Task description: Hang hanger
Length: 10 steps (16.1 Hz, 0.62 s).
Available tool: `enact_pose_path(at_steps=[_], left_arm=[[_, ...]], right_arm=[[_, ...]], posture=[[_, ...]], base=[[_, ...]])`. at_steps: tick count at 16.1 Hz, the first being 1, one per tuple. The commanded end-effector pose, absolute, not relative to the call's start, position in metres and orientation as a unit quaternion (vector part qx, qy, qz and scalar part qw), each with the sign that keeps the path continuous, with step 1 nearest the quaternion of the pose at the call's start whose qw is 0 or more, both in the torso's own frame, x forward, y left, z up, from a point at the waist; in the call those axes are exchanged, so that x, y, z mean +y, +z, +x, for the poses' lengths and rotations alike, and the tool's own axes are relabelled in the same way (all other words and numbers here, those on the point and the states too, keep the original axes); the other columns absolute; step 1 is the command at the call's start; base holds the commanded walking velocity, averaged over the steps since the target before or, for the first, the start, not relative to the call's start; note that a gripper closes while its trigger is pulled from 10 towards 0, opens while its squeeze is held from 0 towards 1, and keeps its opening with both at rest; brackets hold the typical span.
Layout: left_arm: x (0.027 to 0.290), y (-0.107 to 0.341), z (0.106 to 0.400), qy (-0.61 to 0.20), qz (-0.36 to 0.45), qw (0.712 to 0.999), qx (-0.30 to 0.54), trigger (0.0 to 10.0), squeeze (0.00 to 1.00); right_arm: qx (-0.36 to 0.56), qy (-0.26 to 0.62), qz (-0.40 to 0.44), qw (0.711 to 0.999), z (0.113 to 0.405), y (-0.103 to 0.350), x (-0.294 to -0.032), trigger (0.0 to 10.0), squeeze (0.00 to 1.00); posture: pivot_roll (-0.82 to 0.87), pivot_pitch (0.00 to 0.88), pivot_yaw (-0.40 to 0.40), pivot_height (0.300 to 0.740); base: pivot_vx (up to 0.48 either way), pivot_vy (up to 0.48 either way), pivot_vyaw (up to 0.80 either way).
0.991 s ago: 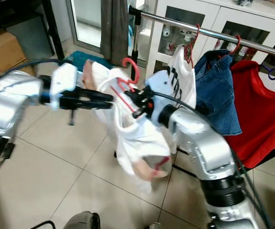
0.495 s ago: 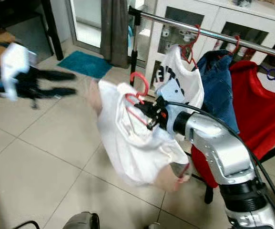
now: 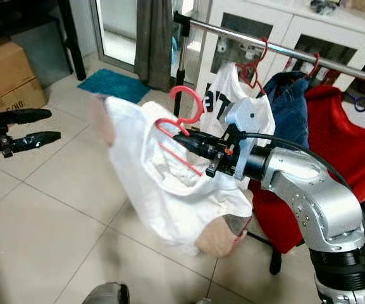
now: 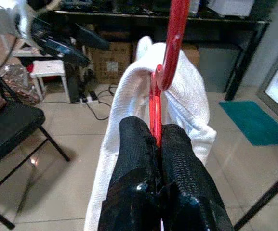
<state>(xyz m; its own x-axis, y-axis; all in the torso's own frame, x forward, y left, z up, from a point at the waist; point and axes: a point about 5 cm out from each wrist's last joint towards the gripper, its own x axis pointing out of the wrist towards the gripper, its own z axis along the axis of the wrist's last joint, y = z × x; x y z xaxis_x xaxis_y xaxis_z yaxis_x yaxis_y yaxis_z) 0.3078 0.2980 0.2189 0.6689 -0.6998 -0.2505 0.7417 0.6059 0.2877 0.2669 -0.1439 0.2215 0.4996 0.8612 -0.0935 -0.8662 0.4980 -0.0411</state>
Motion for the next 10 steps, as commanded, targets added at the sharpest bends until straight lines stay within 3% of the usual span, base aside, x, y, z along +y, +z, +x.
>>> enact_pose_path(at_steps=[1,5,10], left_arm=[[0.3,0.224,0.311,-0.389,0.19,0.901,0.035,10.0,0.0],[0.3,0.223,0.314,-0.381,0.179,0.907,0.007,10.0,0.0],[0.279,0.215,0.314,-0.471,0.1,0.876,0.032,10.0,0.0]], right_arm=[[0.021,0.509,-0.042,0.86,0.263,0.228,-0.147,10.0,0.0],[0.021,0.538,-0.032,0.842,0.257,0.23,-0.143,10.0,0.0],[0.028,0.545,-0.035,0.837,0.254,0.23,-0.142,10.0,0.0]], posture=[[0.05,0.013,-0.071,0.74],[0.05,0.009,-0.072,0.74],[0.04,0.007,-0.066,0.74]], base=[[0.0,0.0,0.0],[0.0,0.0,0.0],[0.0,0.0,0.0]])
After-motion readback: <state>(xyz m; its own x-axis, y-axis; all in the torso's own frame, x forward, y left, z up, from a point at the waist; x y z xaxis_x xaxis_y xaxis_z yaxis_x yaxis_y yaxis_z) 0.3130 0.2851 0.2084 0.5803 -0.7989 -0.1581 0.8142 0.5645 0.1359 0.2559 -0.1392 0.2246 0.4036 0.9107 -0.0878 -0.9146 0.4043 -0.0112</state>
